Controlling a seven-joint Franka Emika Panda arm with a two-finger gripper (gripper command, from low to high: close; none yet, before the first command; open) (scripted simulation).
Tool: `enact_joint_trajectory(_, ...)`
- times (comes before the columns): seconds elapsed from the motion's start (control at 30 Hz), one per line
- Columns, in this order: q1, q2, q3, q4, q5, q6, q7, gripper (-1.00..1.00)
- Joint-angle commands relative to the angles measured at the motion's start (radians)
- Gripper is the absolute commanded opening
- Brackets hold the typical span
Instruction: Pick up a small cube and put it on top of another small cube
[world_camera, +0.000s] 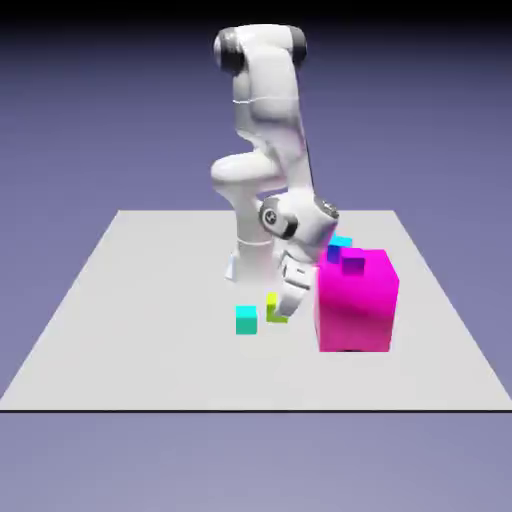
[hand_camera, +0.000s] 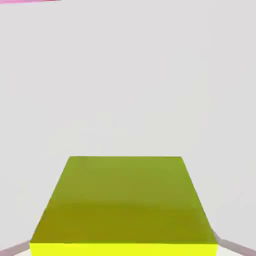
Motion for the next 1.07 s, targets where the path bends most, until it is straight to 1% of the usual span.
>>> enact_joint_trajectory(0.0, -0.011, -0.007, 0.021, 0.031, 0.034, -0.042, -0.020, -1.00)
enact_joint_trajectory(0.27, -0.070, -0.097, 0.196, 0.278, 0.298, -0.390, -0.181, -1.00)
enact_joint_trajectory(0.53, 0.130, -0.280, 0.377, 0.492, 0.466, -0.737, -0.317, -1.00)
enact_joint_trajectory(0.63, 0.171, -0.294, 0.375, 0.483, 0.448, -0.733, -0.311, -1.00)
enact_joint_trajectory(0.77, 0.153, -0.253, 0.358, 0.350, 0.412, -0.559, -0.283, -1.00)
enact_joint_trajectory(0.8, 0.152, -0.251, 0.358, 0.344, 0.410, -0.551, -0.282, -1.00)
enact_joint_trajectory(0.83, 0.152, -0.251, 0.358, 0.344, 0.410, -0.551, -0.282, 1.00)
enact_joint_trajectory(0.87, 0.152, -0.251, 0.358, 0.344, 0.410, -0.551, -0.282, 1.00)
enact_joint_trajectory(1.0, 0.170, -0.292, 0.375, 0.477, 0.446, -0.725, -0.310, 1.00)
enact_joint_trajectory(1.03, 0.171, -0.294, 0.375, 0.483, 0.448, -0.733, -0.311, 1.00)
